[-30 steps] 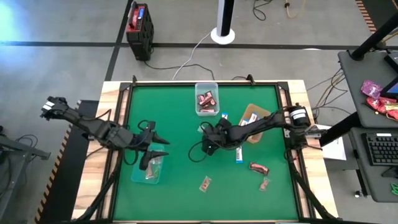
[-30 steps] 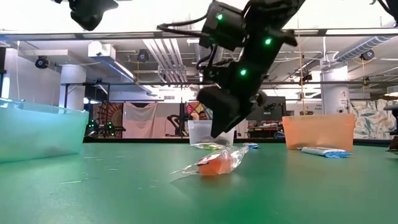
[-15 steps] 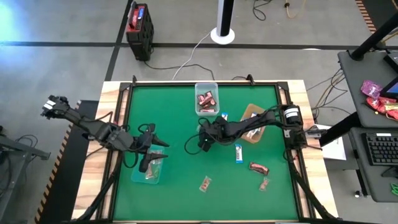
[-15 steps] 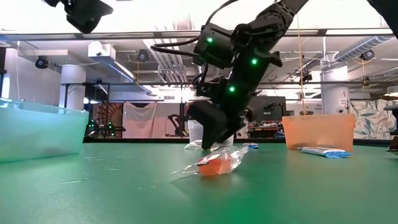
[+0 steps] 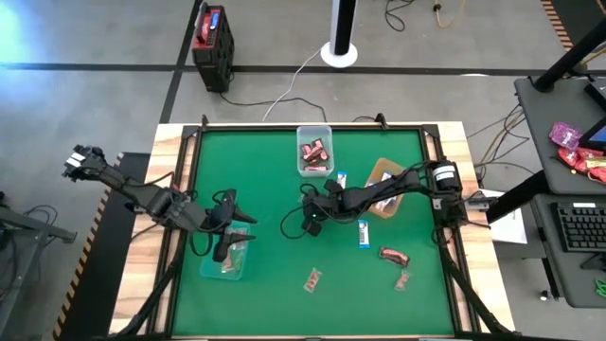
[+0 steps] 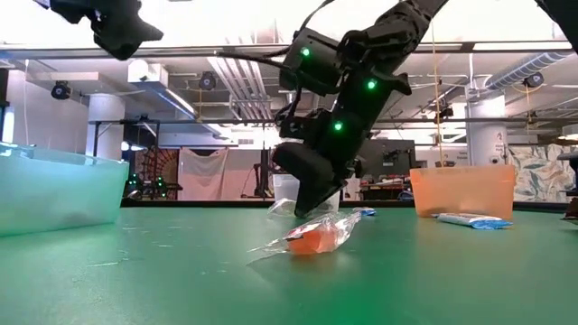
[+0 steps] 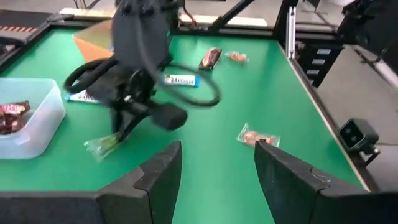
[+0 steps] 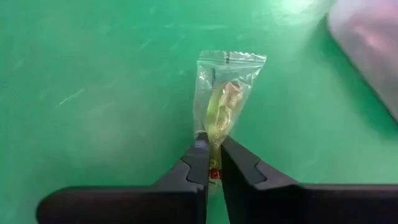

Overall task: Sort candy by brand, put in halloween buckets
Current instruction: Put the green gummy candy into the blue bin

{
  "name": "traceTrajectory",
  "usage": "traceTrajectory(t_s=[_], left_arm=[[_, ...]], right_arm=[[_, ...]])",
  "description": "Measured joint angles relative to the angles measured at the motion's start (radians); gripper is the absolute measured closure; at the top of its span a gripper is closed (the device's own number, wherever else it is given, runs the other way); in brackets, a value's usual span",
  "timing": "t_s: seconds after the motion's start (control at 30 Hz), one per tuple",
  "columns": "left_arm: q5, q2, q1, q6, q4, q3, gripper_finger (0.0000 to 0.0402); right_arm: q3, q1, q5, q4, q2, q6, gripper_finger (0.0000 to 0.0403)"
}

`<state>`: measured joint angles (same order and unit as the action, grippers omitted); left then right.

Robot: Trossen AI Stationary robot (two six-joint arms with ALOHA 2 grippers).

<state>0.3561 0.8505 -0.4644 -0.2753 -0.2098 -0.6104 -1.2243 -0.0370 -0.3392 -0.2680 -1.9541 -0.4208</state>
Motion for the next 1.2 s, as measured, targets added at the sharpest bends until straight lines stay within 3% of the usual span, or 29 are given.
traceTrajectory(t_s=[0.17, 0.43, 0.63, 1.2], left_arm=[[-0.004, 0.001, 0.0, -0.014, 0.013, 0.049, 0.0216], [0.004, 0.022, 0.003, -0.038, 0.289, 0.222, 0.0216], [0.104, 0.042, 0.005, -0.038, 0.43, 0.289, 0.0216], [0.114, 0.047, 0.011, 0.056, 0.605, 0.278, 0.0228]], right_arm=[[0.005, -0.067, 0.022, 0.029, 0.046, 0.056, 0.0384], [0.003, -0.192, -0.039, 0.408, 0.067, 0.334, 0.0385], [0.002, -0.221, -0.109, 0.63, 0.066, 0.49, 0.0385], [-0.051, -0.213, -0.106, 0.677, 0.066, 0.618, 0.0385]])
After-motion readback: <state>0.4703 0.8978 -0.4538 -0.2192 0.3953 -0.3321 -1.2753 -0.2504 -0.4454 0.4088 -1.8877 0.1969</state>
